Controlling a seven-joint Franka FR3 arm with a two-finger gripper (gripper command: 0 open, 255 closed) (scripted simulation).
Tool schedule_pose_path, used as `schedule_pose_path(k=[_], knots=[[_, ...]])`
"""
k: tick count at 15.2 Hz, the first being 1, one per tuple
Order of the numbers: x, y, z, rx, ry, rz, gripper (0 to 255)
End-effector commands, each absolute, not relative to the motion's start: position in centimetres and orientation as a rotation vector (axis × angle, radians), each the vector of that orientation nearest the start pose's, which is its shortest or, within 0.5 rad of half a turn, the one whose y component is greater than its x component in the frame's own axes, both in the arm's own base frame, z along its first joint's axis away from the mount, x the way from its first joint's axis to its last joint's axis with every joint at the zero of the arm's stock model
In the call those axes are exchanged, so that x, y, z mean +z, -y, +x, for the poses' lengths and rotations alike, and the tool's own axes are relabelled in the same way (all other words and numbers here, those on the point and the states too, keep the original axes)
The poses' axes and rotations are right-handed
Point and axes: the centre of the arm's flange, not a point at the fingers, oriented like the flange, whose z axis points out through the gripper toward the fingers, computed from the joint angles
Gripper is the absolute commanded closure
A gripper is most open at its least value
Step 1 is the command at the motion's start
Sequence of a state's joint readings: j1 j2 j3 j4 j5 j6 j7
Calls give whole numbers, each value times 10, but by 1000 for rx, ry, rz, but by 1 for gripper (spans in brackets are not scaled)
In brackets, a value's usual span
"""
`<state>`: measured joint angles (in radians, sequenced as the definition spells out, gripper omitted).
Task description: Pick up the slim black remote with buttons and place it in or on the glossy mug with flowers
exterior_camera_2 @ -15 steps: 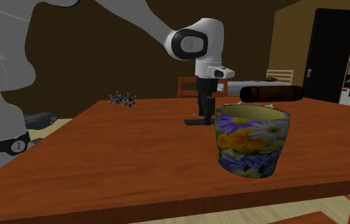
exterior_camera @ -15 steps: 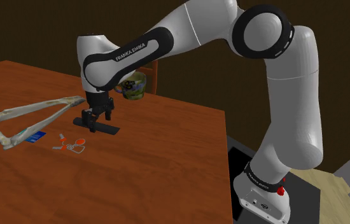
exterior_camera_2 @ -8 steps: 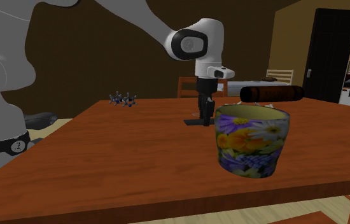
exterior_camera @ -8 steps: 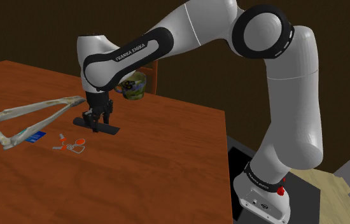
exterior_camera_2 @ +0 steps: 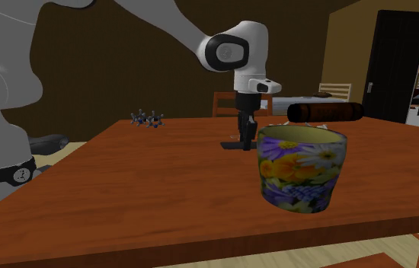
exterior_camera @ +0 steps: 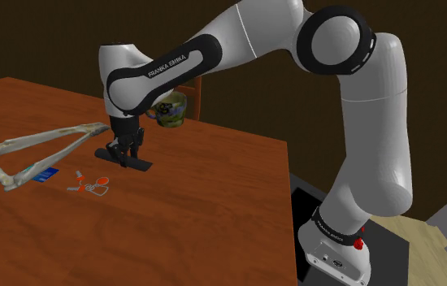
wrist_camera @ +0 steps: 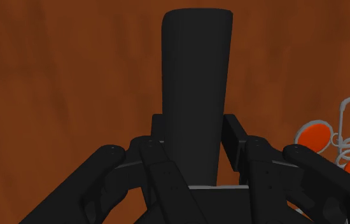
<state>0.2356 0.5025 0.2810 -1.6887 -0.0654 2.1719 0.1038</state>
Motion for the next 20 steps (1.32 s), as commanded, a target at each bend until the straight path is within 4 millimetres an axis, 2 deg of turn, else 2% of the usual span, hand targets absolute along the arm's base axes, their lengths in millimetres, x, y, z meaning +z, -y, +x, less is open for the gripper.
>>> schedule_pose_path(k=[1, 20], knots=[[315, -313, 593, 42, 636, -2997, 255], [415, -313, 593, 42, 636, -2997, 255]])
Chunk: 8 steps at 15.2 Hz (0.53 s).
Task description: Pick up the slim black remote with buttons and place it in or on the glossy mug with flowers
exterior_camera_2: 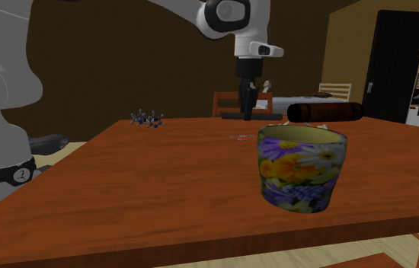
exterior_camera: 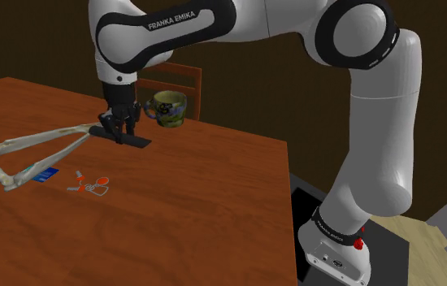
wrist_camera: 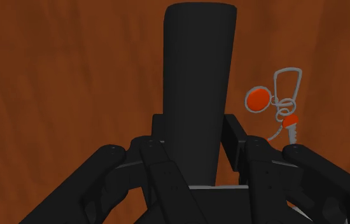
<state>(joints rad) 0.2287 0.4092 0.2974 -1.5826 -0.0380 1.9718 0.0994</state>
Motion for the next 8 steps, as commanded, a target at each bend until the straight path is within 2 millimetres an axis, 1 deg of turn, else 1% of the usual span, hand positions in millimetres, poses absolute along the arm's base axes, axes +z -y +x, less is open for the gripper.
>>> schedule_pose_path(k=[1, 8], knots=[[420, -313, 593, 42, 636, -2997, 255], [457, -313, 593, 42, 636, -2997, 255]])
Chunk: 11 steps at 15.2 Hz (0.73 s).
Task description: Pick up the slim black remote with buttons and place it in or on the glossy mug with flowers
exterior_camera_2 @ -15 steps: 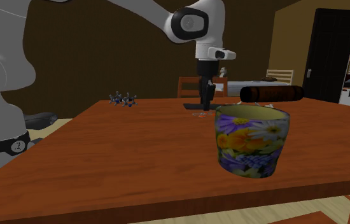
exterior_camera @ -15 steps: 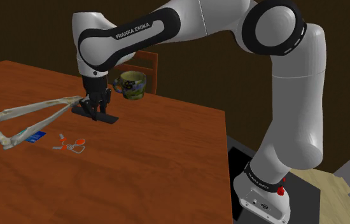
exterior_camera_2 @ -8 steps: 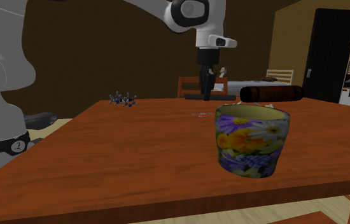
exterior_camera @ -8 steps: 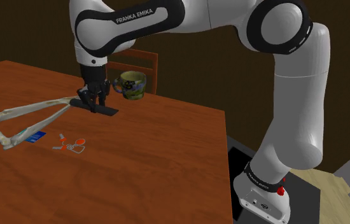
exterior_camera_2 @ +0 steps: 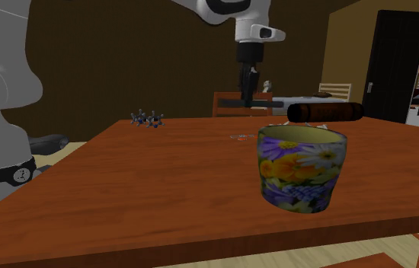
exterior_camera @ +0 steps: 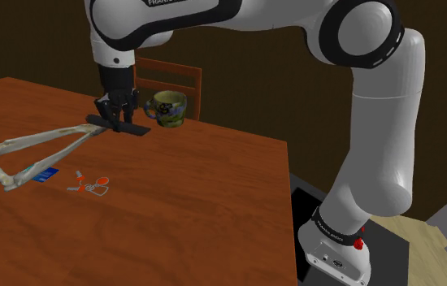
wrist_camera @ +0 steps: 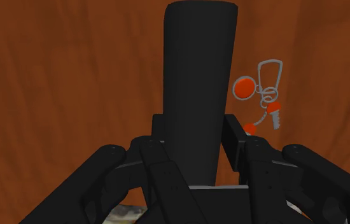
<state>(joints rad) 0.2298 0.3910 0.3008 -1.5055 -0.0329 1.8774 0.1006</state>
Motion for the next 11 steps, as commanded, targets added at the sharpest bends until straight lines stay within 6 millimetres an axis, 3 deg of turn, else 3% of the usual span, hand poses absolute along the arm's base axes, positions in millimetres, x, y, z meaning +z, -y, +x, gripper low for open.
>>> schedule_pose_path(k=[1, 10, 11], knots=[[463, -313, 593, 42, 636, -2997, 255], [508, -313, 593, 42, 636, -2997, 255], [507, -302, 599, 42, 636, -2997, 255]])
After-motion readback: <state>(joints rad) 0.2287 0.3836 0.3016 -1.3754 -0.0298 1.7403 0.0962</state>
